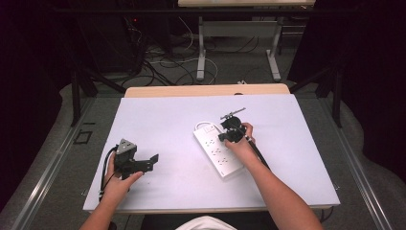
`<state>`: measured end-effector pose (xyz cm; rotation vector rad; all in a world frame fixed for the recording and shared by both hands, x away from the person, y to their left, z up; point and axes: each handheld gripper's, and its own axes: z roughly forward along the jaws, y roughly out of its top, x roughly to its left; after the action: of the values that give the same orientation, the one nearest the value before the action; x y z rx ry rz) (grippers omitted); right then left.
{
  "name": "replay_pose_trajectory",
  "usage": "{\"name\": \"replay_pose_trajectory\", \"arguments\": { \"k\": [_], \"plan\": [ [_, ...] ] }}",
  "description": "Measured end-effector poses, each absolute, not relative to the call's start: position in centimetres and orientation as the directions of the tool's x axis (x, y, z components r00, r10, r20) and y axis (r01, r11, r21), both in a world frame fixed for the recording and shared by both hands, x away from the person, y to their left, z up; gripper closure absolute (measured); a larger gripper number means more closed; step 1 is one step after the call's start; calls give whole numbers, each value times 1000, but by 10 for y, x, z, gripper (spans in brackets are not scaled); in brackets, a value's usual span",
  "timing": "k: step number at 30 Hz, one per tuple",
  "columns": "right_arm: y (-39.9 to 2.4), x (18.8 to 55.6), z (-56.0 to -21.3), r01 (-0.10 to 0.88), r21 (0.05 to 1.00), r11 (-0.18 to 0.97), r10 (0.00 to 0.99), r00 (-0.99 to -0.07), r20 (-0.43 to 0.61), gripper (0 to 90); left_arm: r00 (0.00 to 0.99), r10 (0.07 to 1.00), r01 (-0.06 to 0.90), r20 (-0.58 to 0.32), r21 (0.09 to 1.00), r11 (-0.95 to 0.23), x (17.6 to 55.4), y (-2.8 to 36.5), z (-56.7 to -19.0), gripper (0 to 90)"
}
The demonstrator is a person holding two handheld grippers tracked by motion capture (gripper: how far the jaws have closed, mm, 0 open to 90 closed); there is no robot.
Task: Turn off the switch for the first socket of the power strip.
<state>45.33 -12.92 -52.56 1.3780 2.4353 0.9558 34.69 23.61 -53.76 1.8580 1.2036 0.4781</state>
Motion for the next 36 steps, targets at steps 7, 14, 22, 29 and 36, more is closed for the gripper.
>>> {"name": "replay_pose_trajectory", "arguments": {
  "k": [7, 14, 22, 29, 36],
  "plan": [
    [-129, 454, -525, 708, 609, 357, 823, -547, 154, 894, 463, 877, 555, -125, 813, -176, 347, 236, -538, 24],
    [-129, 455, -524, 718, 599, 354, 830, -536, 152, 833, 463, 878, 554, -124, 813, -177, 347, 237, -538, 24],
    [-130, 455, -522, 712, 610, 348, 834, -532, 145, 734, 463, 878, 555, -125, 813, -177, 347, 237, -538, 25],
    [-130, 455, -516, 721, 614, 322, 846, -510, 155, 555, 463, 878, 555, -124, 813, -177, 347, 236, -538, 25],
    [-125, 454, -511, 722, 607, 331, 846, -512, 148, 355, 462, 878, 555, -123, 813, -178, 347, 237, -538, 25]
  ]
}}
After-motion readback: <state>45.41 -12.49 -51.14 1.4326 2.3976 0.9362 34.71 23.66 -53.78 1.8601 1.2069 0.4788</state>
